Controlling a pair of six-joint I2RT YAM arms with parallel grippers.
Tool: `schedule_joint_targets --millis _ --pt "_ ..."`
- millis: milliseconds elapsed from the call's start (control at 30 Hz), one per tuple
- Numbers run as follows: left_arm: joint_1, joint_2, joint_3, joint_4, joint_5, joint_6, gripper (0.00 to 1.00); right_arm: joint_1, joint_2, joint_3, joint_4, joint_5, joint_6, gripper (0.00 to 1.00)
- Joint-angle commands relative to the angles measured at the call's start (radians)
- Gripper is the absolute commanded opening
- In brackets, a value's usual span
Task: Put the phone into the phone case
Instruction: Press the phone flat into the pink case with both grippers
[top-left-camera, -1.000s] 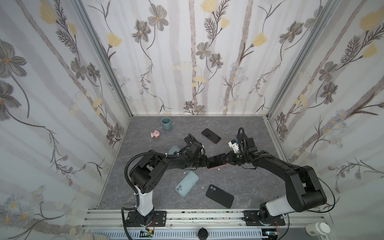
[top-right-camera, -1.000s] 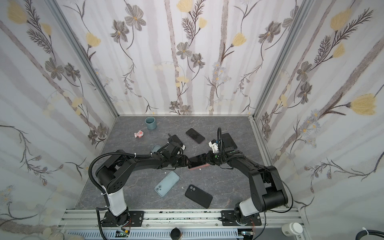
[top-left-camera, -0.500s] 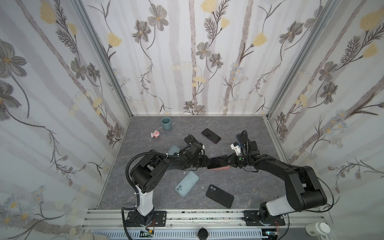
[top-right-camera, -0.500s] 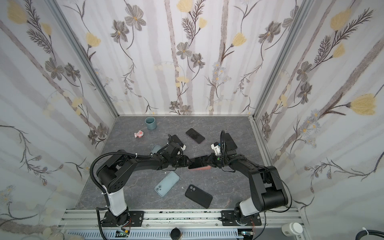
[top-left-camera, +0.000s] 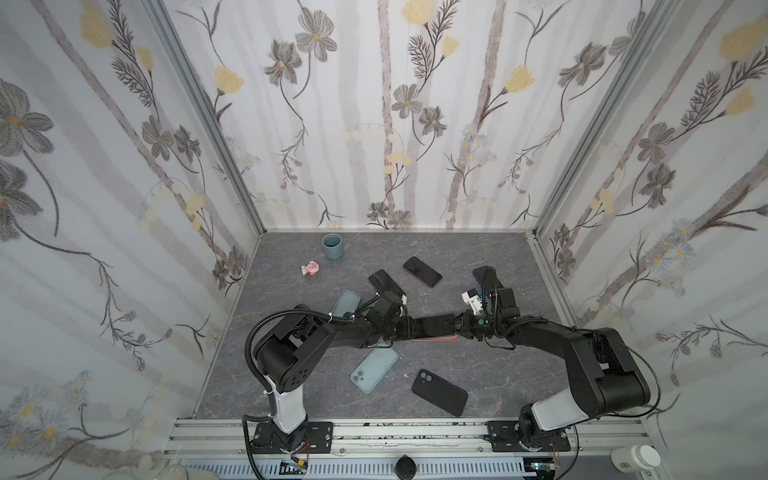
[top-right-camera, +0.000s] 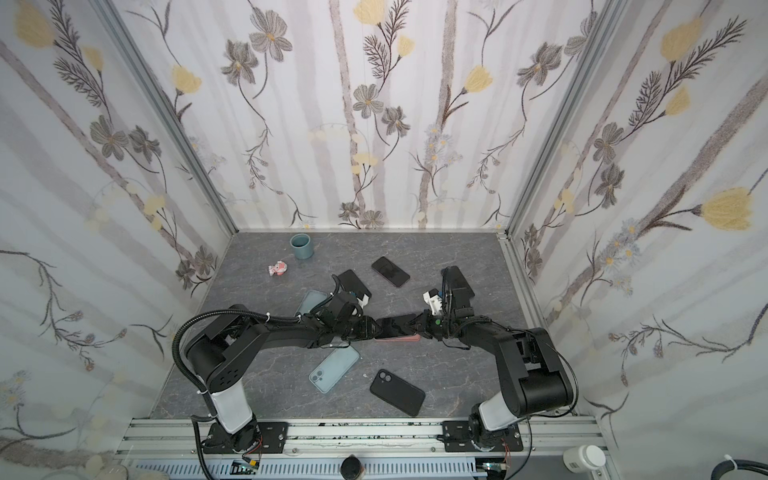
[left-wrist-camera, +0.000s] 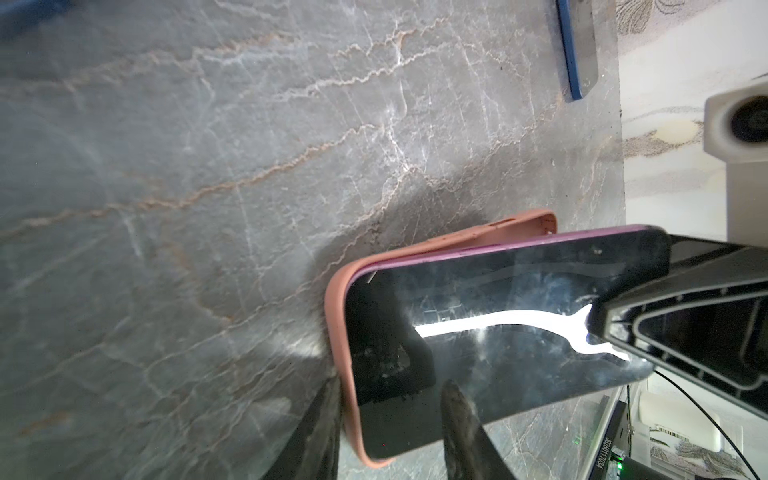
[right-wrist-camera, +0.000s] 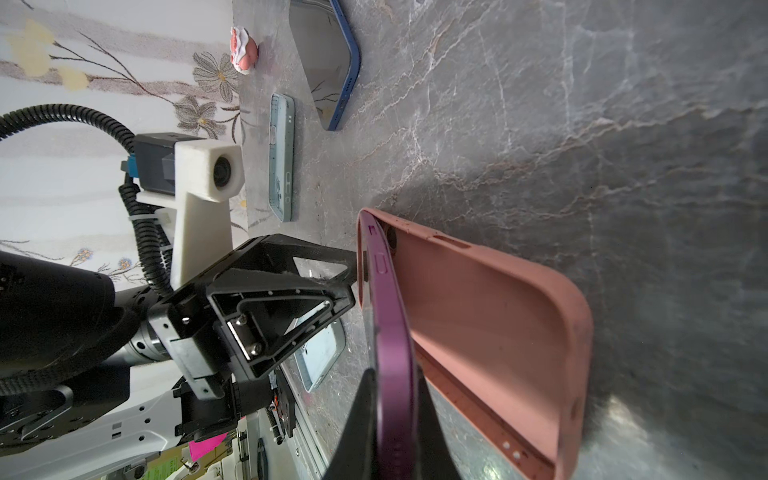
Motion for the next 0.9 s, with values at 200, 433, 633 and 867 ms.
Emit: schedule_joint_targets --millis 200,433,633,867 --pt "-0.007 -0.008 -0.026 -0.017 -0.004 -0.002 0.38 0.037 0.018 0.015 -0.187 0.325 -0.044 0.08" --pt "-0.008 -0.015 -0.027 -0.034 -0.007 0.014 0.38 0.072 -0.001 0.053 -0.241 0.398 -0.051 0.27" --pt "-0.007 -0.026 -0.034 -0.046 -0.016 0.027 0.37 0.097 -0.017 0.080 -0.284 0.446 -0.050 0.36" --pt "-0.007 -0.044 -0.033 -0.060 -0.035 0.044 0.37 0.114 -0.070 0.117 -0.358 0.521 -0.051 0.49"
